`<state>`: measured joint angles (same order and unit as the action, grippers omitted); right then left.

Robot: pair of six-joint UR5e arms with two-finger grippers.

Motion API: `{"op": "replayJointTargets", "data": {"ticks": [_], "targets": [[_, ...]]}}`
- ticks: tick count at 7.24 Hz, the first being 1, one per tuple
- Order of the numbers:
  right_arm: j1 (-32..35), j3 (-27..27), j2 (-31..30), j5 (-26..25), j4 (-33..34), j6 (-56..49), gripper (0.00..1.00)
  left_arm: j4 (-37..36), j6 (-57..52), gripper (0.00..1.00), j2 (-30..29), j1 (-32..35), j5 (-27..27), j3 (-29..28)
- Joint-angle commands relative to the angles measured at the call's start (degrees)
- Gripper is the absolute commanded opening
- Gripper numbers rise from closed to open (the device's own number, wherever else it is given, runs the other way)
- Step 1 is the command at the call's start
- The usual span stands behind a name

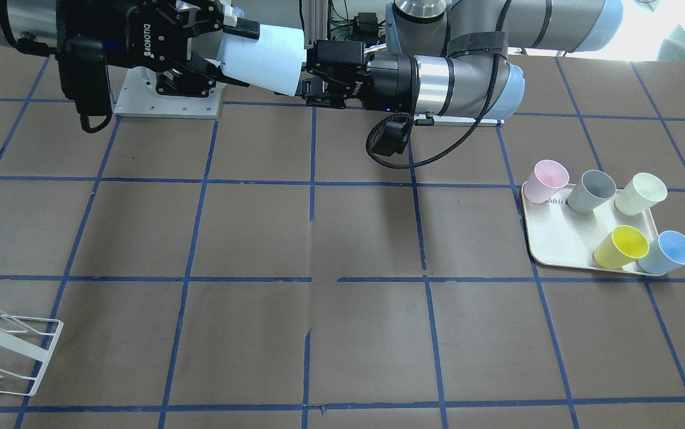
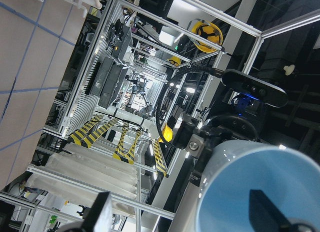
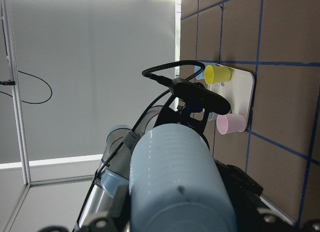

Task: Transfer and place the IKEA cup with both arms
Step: 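Carry the cup toward the left gripper while the left gripper reaches its open end, then close the left gripper on the cup rim and open the right gripper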

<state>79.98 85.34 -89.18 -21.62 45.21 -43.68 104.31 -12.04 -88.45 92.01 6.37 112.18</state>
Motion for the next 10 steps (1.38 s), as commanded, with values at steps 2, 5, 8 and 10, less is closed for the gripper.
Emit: {"op": "replayJointTargets", "data": {"ticks": [2,5,8,10], "targets": [[0.0,0.6,0.1,0.0,-0.1,0.0,0.52,-0.1,-0.3,0.26,0.1,-0.6,0.0,0.2],[0.0,1.1,0.0,0.0,-0.1,0.0,0.58,-0.2,0.0,0.0,0.2,-1.1,0.0,-0.4],[0.0,0.7,0.0,-0.2,0.4,0.5,1.0,-0.2,0.4,0.0,0.4,-2.4,-0.2,-0.5],[-0.3,0.2,0.3,-0.5,1.9,0.4,1.0,-0.2,0.4,0.0,1.3,-3.1,-0.5,-0.5]]}}
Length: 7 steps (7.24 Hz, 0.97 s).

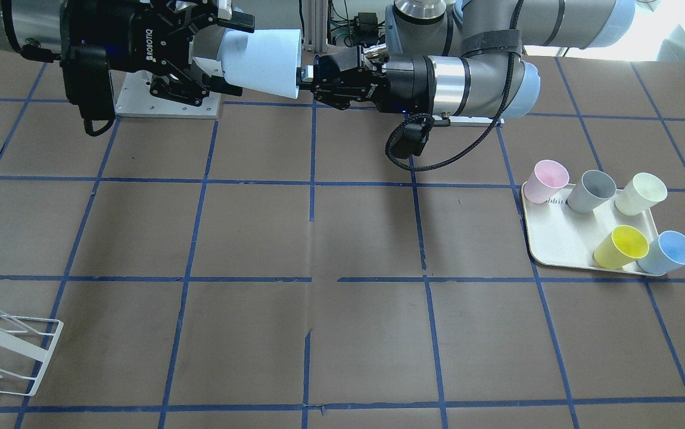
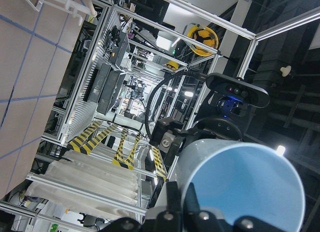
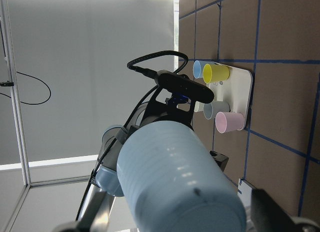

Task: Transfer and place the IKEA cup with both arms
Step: 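Close the left gripper on the cup rim and open the right gripper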

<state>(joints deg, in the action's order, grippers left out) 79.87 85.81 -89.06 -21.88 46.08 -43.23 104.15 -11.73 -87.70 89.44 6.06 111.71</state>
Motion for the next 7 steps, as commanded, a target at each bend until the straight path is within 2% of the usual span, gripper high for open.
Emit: {"op": "replayJointTargets", "data": {"ticks": [1,2,4,5,6,7], "targets": [[-1.1,-0.4,0.5,-0.3,2.3,0.0,1.0,0.2,0.1,0.0,0.9,-2.4,-0.8,0.1],[-2.1,-0.4,0.5,-2.3,3.1,0.1,1.0,0.1,0.1,0.0,1.5,-5.6,-6.9,0.0],[-2.8,-0.1,-0.1,-11.7,5.0,0.6,1.0,-0.8,-0.6,0.0,3.1,-12.5,-21.1,-0.5],[-2.7,-0.1,-0.2,-18.2,7.4,2.3,1.0,-3.5,-0.7,0.0,2.9,-16.7,-32.5,-0.6],[-2.4,0.1,0.0,-26.9,11.9,5.9,1.0,-8.2,-0.9,0.0,2.4,-19.6,-46.5,-0.6],[-2.0,0.5,0.0,-35.4,14.6,9.3,1.0,-12.1,-0.9,0.0,1.8,-20.9,-54.3,-1.1]]}}
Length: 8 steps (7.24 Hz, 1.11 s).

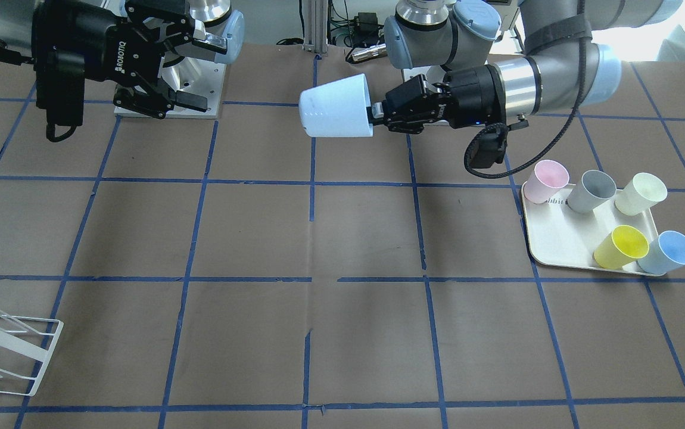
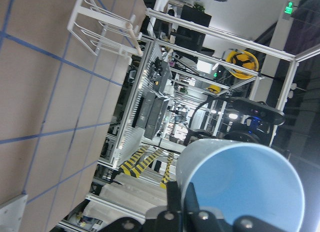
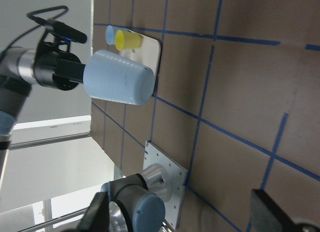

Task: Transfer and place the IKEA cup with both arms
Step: 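Carry the cup with the left gripper toward the tray while the right arm withdraws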

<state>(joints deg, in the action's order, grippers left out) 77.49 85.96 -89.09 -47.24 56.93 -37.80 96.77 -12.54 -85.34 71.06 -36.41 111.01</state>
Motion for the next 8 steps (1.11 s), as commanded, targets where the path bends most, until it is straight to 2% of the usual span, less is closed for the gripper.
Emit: {"op": "replayJointTargets", "data": {"ticks": [1,2,3,4,5,6,7,8], "targets": [[0.4,0.3,0.1,-16.0,4.4,5.0,1.0,-8.5,-0.1,0.0,-1.6,-2.8,-20.8,-1.5],[0.4,0.3,0.2,-21.7,7.1,5.6,1.0,-12.3,-1.8,0.0,-2.4,-2.9,-29.9,-3.1],[0.5,0.4,0.7,-30.2,10.7,10.4,1.0,-16.0,-8.8,0.0,-3.5,-3.0,-37.9,-3.4],[0.6,0.4,0.7,-34.1,13.8,14.5,1.0,-21.7,-14.6,0.0,-4.9,-4.4,-43.0,-2.8],[2.1,0.4,0.7,-36.7,17.0,18.9,1.0,-25.7,-23.0,0.0,-7.3,-7.4,-45.7,-2.5],[6.5,0.4,1.0,-40.9,21.1,26.0,1.0,-29.6,-30.2,0.0,-10.1,-10.8,-45.8,-2.6],[11.8,0.6,1.2,-42.2,22.1,32.7,1.0,-32.4,-35.9,0.0,-12.5,-13.7,-45.8,-3.2],[16.3,1.0,1.2,-42.5,27.1,40.0,1.0,-35.6,-40.8,0.0,-15.2,-15.6,-45.5,-2.9]]}}
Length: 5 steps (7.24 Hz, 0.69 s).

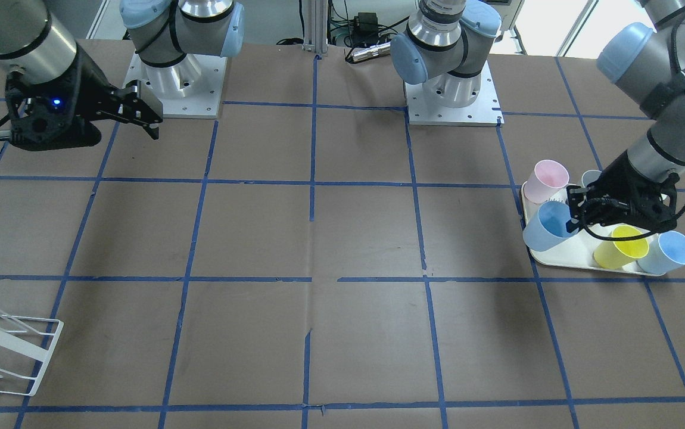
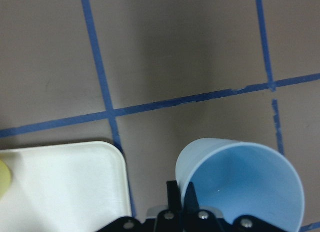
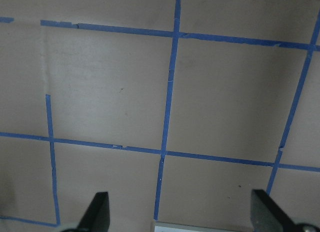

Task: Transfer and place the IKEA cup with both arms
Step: 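Carry the cup with the left gripper toward the tray while the right arm withdraws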

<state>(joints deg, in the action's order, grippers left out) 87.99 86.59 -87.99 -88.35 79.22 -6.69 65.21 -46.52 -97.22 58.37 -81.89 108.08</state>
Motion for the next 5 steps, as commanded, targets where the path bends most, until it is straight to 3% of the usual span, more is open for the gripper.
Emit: {"op": "replayJointTargets", "data": {"ticks": [1,3,5], "targets": [[7.5,0.9,0.1,-1.4,9.5,10.3,1.0,-6.9,-8.4,0.0,-5.3,-3.7,0.2,0.0],[7.5,1.6,0.2,-1.4,19.1,9.7,1.0,-8.2,-10.0,0.0,-7.0,-5.8,1.9,0.5],[7.5,1.1,-0.4,-0.8,19.7,9.3,1.0,-8.3,-10.3,0.0,-7.4,-6.6,1.7,1.9]]}}
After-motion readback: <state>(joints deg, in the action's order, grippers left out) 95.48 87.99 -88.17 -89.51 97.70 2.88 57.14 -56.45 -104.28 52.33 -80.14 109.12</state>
